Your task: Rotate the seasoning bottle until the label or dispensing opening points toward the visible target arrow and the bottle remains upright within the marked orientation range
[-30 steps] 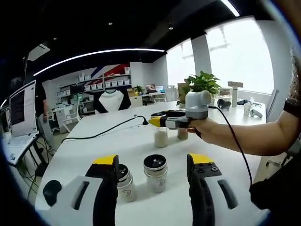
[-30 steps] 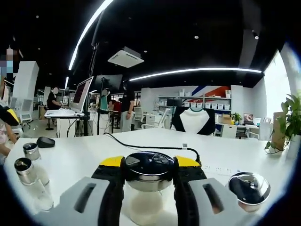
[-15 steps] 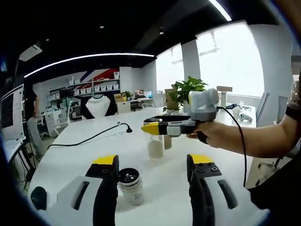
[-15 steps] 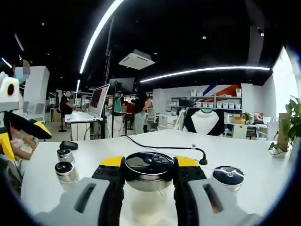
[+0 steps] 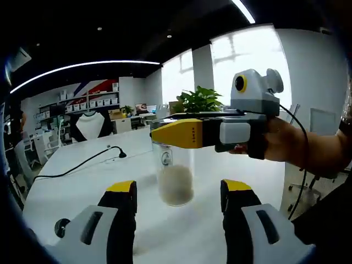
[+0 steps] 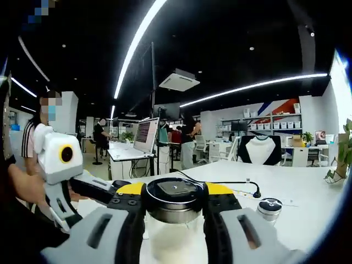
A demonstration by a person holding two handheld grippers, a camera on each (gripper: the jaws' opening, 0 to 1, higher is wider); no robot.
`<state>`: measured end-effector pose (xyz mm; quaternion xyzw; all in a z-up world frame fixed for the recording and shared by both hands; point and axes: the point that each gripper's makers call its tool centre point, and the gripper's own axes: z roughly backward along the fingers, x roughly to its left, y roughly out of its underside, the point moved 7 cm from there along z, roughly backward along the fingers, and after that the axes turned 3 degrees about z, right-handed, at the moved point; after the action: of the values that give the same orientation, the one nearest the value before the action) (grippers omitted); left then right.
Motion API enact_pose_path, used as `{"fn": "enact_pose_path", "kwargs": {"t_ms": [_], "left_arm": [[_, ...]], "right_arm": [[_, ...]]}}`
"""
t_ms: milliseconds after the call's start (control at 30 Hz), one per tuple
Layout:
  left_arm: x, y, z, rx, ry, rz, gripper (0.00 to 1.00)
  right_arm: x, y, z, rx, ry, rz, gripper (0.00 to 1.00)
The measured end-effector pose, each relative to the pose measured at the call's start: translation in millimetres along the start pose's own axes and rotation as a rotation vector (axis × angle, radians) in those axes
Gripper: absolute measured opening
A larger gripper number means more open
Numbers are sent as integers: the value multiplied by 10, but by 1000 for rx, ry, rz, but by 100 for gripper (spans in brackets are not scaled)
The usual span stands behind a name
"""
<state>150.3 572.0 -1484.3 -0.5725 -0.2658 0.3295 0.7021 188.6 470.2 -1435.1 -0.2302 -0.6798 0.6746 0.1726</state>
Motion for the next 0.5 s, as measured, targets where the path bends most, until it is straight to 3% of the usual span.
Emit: {"fn": "enact_pose_path", "kwargs": {"t_ms": [267,500], "left_arm": [[-108,-69,-35,-35,43,-11,61],[-217,-122,-38,-58,92,-39,46]], "right_arm": [[263,-129,127,-33,-72,-41,37],[421,-156,159,-32,-101,-10,37]]}}
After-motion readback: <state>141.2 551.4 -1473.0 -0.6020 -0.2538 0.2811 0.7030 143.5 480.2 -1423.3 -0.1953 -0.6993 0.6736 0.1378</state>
